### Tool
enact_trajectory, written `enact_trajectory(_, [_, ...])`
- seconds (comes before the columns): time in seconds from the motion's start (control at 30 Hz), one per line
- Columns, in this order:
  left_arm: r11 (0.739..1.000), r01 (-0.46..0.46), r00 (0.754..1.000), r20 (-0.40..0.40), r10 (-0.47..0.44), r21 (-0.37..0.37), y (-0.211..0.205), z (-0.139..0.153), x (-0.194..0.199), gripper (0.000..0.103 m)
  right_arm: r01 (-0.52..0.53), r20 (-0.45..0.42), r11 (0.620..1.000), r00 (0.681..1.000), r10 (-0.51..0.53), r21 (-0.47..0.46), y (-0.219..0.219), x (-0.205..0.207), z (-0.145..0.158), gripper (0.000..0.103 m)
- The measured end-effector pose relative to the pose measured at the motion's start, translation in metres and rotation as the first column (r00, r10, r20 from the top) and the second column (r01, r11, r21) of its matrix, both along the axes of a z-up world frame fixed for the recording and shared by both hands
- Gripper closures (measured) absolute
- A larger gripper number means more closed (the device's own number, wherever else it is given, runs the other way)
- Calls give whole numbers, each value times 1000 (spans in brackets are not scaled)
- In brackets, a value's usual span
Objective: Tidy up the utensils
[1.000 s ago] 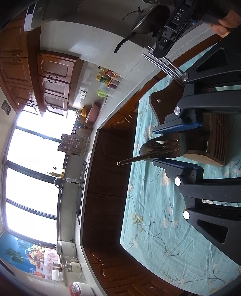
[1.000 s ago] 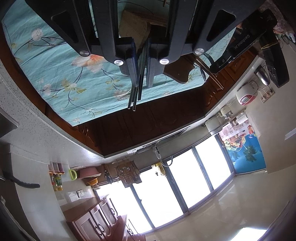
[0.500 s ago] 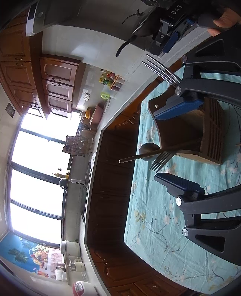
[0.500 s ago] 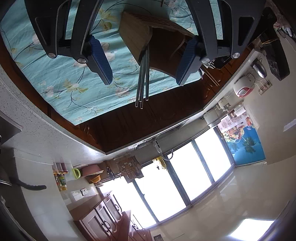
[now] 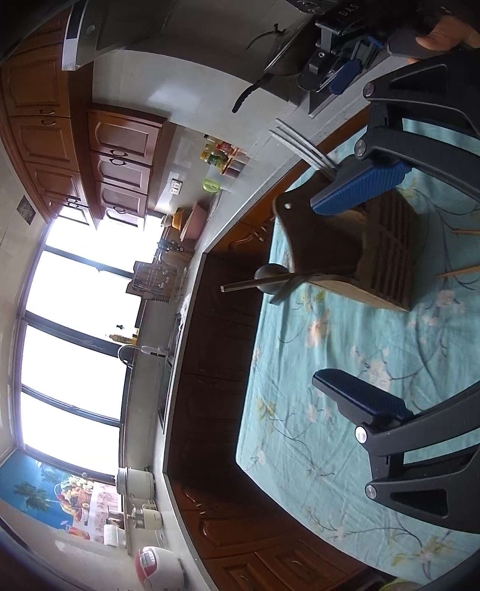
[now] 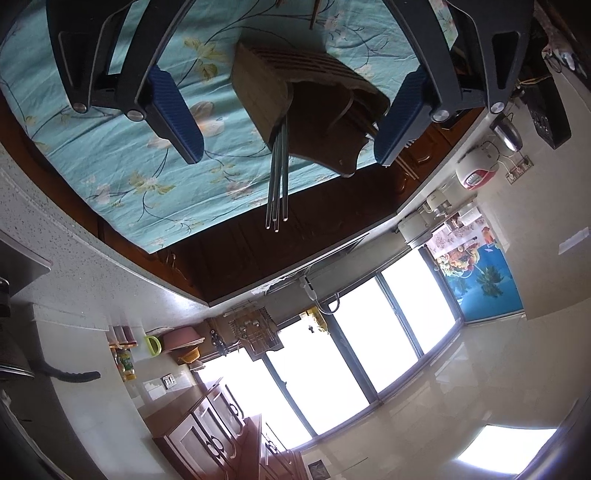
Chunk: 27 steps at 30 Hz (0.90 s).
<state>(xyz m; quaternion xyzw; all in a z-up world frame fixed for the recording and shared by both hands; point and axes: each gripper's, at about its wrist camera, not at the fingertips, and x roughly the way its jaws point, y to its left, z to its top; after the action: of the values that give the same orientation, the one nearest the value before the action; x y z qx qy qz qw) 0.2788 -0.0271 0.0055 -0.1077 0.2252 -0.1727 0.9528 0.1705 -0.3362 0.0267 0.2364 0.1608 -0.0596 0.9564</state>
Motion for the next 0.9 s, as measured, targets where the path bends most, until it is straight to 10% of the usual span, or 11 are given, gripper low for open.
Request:
enact_trajectory(0.43, [996, -66, 995, -68, 70, 51, 40, 5, -94, 1, -54, 20, 997, 998, 53, 49, 36, -67, -9, 0])
enact_trajectory(0.9, [983, -100, 993, -41, 108, 156, 60, 23, -184, 1, -52, 46, 994, 997, 57, -100, 83, -138, 0, 0])
